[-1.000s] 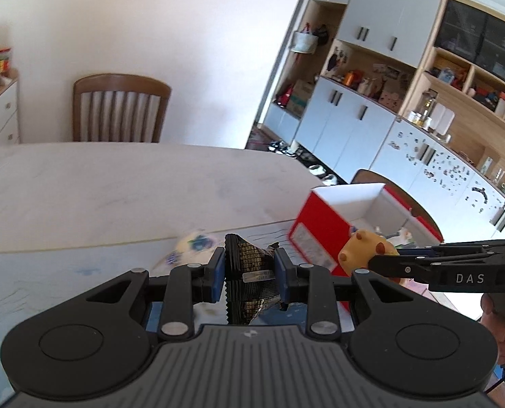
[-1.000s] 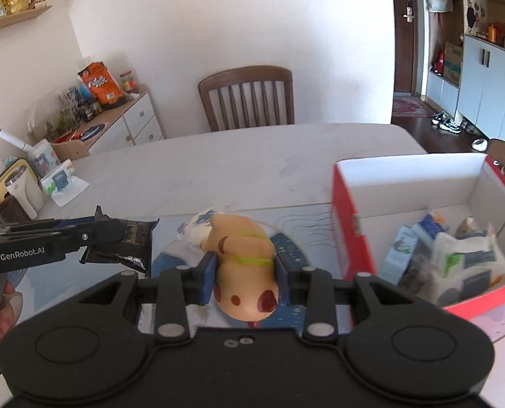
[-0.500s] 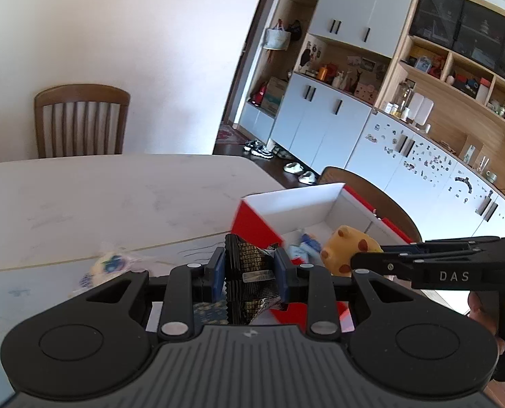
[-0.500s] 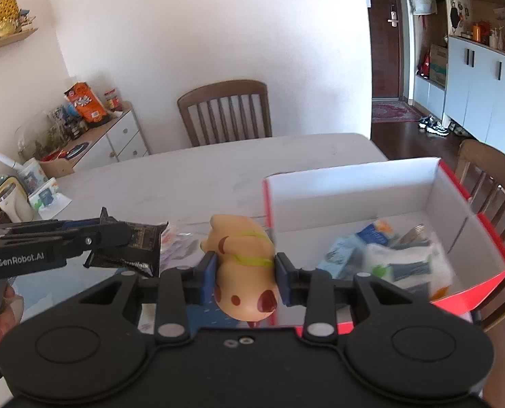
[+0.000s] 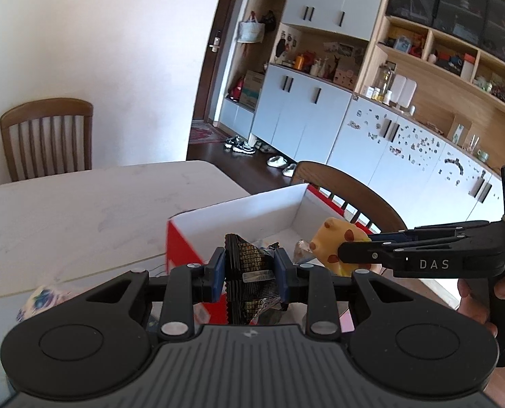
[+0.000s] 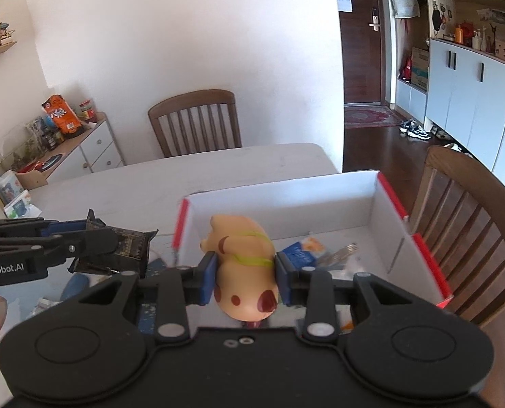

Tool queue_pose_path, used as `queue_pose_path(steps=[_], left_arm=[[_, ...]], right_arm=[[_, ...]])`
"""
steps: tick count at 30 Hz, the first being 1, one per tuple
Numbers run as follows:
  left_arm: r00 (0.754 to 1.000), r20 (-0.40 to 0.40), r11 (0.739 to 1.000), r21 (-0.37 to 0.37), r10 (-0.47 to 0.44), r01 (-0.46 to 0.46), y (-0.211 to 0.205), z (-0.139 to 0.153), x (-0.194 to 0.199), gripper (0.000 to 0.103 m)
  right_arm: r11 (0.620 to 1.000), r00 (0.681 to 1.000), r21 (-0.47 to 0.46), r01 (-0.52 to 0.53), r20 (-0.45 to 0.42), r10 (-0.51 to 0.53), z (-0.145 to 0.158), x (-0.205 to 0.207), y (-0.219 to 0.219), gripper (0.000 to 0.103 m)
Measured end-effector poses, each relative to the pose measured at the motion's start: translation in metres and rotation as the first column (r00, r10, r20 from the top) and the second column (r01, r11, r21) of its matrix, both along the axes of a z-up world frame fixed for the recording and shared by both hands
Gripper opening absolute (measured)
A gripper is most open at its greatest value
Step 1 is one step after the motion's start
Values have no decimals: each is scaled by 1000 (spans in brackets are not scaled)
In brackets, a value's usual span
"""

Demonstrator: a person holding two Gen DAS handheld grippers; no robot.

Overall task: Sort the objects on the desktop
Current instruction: 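Carry the held black bag and yellow toy over the red box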

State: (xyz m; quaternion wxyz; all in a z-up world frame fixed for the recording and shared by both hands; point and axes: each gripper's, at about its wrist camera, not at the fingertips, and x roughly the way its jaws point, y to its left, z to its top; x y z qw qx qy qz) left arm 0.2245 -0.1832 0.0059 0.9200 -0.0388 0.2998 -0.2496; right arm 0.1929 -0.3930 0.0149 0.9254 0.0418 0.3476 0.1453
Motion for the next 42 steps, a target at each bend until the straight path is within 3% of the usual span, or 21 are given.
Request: queue_pose_path(steps=[11,20,30,37,42], left_arm=[[1000,8,993,116,-21,20,-49,-4,36,29],[999,-11,972,234,-30,32,-79,-21,70,29],[999,-47,915,404,-5,24,-113,-49,103,29],[998,-66,842,539,6,30,-130,-71,114,29],[995,-101,815,577,11,50,-136,-82,119,29]], right_arm=[[999,1000,-36,26,-10,-26,-7,27,-36,35],[996,998,-82,21,-51,-26,-24,66,-51,35],[985,995,-173,-18,-97,1,-50,106,-44,35],[980,990,-192,-53,-138,27,-68,131,-42,35],[971,987,-226,-73,-158,38,-79,139,-38,35]])
